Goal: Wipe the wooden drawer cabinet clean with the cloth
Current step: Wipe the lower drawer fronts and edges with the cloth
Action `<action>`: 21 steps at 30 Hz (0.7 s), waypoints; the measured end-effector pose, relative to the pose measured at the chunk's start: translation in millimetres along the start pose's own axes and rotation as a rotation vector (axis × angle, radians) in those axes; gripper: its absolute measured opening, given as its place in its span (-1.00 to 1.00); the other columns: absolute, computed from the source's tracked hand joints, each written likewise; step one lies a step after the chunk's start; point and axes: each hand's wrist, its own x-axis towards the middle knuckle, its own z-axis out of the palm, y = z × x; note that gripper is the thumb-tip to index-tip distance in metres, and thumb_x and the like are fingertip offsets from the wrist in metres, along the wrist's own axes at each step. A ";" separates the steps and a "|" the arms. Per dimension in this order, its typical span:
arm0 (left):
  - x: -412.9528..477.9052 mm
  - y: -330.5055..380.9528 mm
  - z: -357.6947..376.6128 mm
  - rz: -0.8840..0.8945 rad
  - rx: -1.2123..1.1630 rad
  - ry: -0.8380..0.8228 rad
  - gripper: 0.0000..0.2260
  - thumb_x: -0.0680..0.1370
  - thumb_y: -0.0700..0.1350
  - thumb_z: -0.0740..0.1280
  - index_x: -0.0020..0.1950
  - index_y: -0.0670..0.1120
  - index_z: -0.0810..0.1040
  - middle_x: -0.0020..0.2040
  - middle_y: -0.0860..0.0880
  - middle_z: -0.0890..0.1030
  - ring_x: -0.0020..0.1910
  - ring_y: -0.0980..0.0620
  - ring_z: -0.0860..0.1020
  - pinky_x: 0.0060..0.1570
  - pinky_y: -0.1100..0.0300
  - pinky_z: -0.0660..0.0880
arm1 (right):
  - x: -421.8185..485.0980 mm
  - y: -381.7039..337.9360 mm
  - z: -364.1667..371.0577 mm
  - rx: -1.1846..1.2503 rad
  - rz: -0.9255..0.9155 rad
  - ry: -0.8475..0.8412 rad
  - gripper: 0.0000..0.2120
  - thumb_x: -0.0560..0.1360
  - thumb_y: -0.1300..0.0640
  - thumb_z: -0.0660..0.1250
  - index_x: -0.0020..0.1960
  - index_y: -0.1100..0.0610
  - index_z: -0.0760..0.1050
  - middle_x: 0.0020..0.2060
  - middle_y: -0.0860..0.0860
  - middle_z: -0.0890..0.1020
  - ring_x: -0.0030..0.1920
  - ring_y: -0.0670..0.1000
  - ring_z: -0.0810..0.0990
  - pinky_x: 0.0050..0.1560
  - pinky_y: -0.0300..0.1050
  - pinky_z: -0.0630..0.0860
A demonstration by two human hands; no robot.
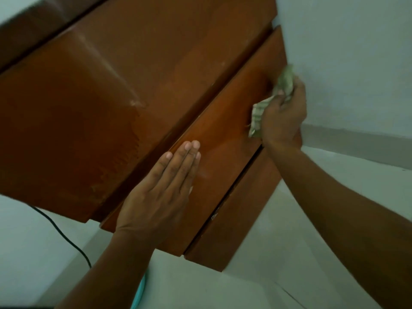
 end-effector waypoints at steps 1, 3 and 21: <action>0.3 -0.1 0.0 -0.002 0.004 0.006 -0.42 0.73 -0.03 -0.08 0.66 -0.32 -0.08 0.67 -0.32 -0.09 0.68 -0.23 -0.06 0.64 -0.09 -0.17 | -22.6 -14.4 0.8 0.042 -0.192 -0.087 -0.63 0.54 0.32 0.22 0.34 0.23 0.49 0.25 0.09 0.59 0.25 0.09 0.55 0.33 -0.09 0.44; 0.6 0.5 0.3 -0.008 0.015 0.023 -0.44 0.74 -0.03 -0.07 0.66 -0.32 -0.04 0.67 -0.32 -0.04 0.67 -0.23 -0.02 0.64 -0.08 -0.13 | -66.9 -28.5 3.4 0.082 -0.605 -0.311 -0.63 0.49 0.39 0.26 0.28 0.30 0.55 0.26 0.16 0.57 0.26 0.20 0.51 0.34 0.11 0.42; 0.0 3.1 1.2 -0.018 -0.003 -0.010 -0.41 0.70 -0.04 -0.05 0.66 -0.32 -0.04 0.67 -0.32 -0.05 0.68 -0.22 -0.05 0.63 -0.10 -0.14 | 8.8 18.3 24.0 -0.112 -0.570 -0.428 -0.50 0.69 0.21 0.06 0.59 0.32 0.08 0.59 0.27 0.13 0.61 0.26 0.02 0.58 0.25 0.05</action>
